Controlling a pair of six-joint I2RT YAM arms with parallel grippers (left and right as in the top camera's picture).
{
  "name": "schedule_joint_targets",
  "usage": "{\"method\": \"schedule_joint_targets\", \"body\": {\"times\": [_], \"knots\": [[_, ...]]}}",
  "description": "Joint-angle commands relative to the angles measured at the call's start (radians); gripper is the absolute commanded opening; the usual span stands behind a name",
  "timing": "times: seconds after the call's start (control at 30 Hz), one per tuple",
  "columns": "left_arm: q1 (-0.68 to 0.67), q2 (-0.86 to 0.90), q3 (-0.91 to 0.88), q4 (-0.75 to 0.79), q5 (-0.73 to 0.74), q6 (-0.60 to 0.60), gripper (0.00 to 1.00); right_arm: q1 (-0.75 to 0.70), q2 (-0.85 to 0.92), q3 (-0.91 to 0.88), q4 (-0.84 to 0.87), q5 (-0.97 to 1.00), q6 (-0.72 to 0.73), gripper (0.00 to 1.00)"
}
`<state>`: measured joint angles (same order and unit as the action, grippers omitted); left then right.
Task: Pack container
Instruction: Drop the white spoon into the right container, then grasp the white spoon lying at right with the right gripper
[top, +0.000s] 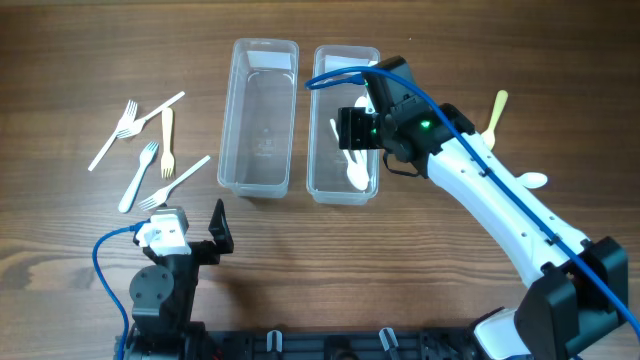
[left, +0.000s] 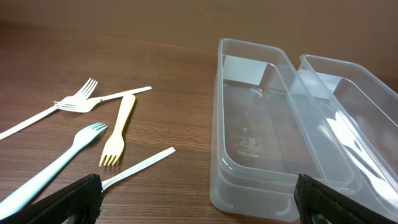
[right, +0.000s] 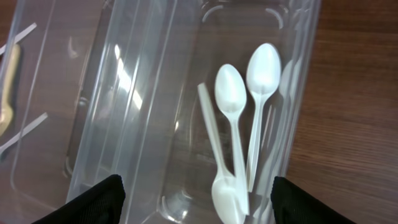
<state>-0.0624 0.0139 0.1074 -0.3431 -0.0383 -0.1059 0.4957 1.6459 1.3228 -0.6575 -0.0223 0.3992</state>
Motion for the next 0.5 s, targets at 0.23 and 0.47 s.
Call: {"method": "schedule_joint_targets", "body": {"times": [0.23,0.47], "knots": [[0.006,-0.007,-0.003,0.003,0.012,0.009,1.00,-0.136,-0.237,0.006,-0.259,0.361,0.243,0.96],[0.006,-0.007,-0.003,0.003,0.012,0.009,1.00,-0.400,-0.287,-0.021,-0.485,0.380,0.449,1.00]]}}
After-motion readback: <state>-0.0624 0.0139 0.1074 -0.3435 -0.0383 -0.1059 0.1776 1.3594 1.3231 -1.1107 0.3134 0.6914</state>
